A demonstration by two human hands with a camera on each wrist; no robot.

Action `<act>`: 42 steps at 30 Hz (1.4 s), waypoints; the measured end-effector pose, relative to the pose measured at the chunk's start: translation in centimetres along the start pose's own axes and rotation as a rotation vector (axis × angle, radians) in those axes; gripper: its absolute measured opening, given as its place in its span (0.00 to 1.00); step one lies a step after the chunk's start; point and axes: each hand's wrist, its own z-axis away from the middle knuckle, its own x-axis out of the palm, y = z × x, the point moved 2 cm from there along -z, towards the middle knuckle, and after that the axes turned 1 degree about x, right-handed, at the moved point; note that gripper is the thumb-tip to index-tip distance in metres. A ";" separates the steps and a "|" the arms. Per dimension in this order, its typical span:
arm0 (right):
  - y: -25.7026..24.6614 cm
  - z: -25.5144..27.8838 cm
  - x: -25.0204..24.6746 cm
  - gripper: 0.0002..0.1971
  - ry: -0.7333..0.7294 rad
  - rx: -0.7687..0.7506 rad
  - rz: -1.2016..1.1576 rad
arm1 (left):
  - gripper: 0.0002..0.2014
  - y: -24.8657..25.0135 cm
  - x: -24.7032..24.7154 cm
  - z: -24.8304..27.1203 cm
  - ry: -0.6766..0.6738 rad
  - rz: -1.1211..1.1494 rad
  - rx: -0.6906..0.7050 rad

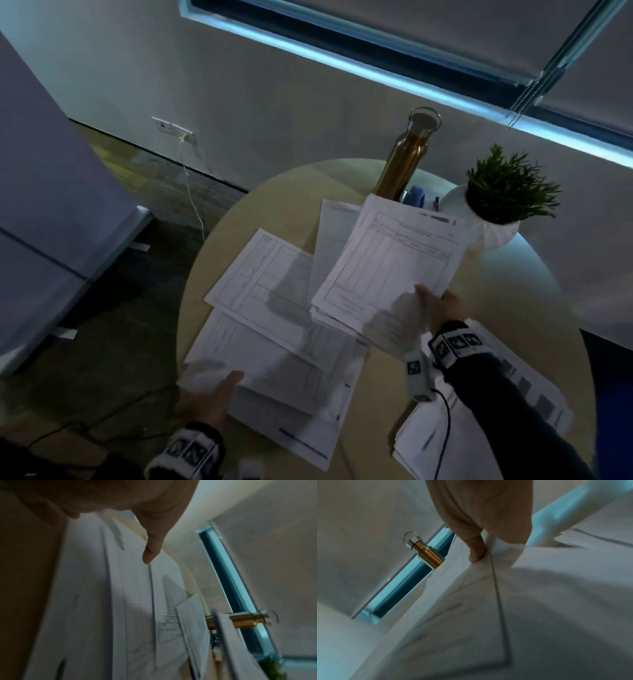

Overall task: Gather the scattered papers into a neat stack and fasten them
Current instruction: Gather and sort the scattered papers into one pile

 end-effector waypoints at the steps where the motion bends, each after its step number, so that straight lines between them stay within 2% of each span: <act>1: -0.9 -0.8 1.1 0.24 -0.029 -0.011 0.044 | 0.50 0.0 -0.1 1.2 -0.042 0.038 0.051; 3: -2.6 -2.2 3.4 0.23 -0.079 -0.042 0.178 | 0.40 0.0 0.3 2.9 -0.053 0.099 0.099; 4: -3.4 -2.8 4.6 0.23 -0.084 -0.045 0.282 | 0.36 0.2 0.8 3.6 -0.060 0.151 0.071; 6: -4.6 -3.7 6.6 0.24 -0.057 -0.019 0.462 | 0.25 1.1 2.4 3.7 -0.133 0.258 -0.122; 7: -5.0 -3.8 7.4 0.25 -0.053 0.002 0.514 | 0.36 1.0 3.1 2.6 -0.155 0.238 -0.220; 8: -5.2 -4.2 8.1 0.26 -0.057 0.019 0.547 | 0.53 1.3 3.8 1.6 -0.172 0.170 -0.271; 9: -5.5 -4.3 8.8 0.27 -0.074 0.022 0.566 | 0.65 1.8 4.3 0.4 -0.167 0.086 -0.255; 10: -5.6 -4.4 9.4 0.29 -0.093 0.018 0.581 | 0.68 2.4 4.6 -0.9 -0.137 0.046 -0.253; 11: -5.7 -4.7 10.0 0.30 -0.114 0.015 0.578 | 0.66 3.2 5.0 -1.7 -0.088 0.024 -0.263; 12: -5.6 -4.9 10.5 0.32 -0.127 0.009 0.557 | 0.61 4.3 5.3 -2.1 -0.047 0.010 -0.245; 15: -5.5 -5.0 11.4 0.36 -0.115 -0.012 0.386 | 0.42 7.2 5.9 -3.4 0.022 0.073 -0.029; 17: -5.7 -4.8 11.8 0.32 -0.147 -0.039 0.349 | 0.40 7.9 6.3 -4.4 0.046 0.069 0.071; 20: -5.7 -4.4 12.0 0.25 -0.244 -0.100 0.417 | 0.39 8.4 7.0 -5.9 0.083 -0.032 0.190; 23: -5.2 -4.3 10.9 0.28 -0.342 -0.069 0.430 | 0.29 10.1 6.2 -6.1 0.092 -0.082 0.240; 25: -4.4 -4.1 9.9 0.29 -0.398 -0.067 0.433 | 0.24 10.9 5.6 -6.7 0.016 -0.083 0.252; 29: -2.9 -0.9 9.4 0.25 -0.503 -0.149 0.378 | 0.25 12.6 6.1 -4.8 -0.210 -0.170 0.348; 31: -1.7 1.7 10.2 0.16 -0.476 -0.217 0.301 | 0.28 13.2 7.6 -3.2 -0.352 -0.114 0.393; 33: -0.6 4.3 10.8 0.10 -0.415 -0.247 0.234 | 0.35 13.0 8.9 -1.9 -0.455 -0.059 0.364; 34: 0.3 5.0 10.9 0.13 -0.393 -0.235 0.189 | 0.37 12.6 9.3 -1.8 -0.449 -0.028 0.348; 36: 1.4 6.4 10.1 0.29 -0.362 -0.170 0.106 | 0.40 11.9 9.1 -1.8 -0.357 0.044 0.376; 38: 2.7 6.8 8.8 0.43 -0.339 -0.100 -0.058 | 0.42 11.8 8.4 -1.7 -0.338 0.052 0.421; 40: 3.2 7.4 7.4 0.47 -0.393 0.000 -0.252 | 0.41 12.0 7.8 -0.9 -0.432 0.052 0.424; 42: 3.3 8.2 6.6 0.48 -0.527 0.037 -0.312 | 0.39 12.6 7.2 0.4 -0.519 0.108 0.424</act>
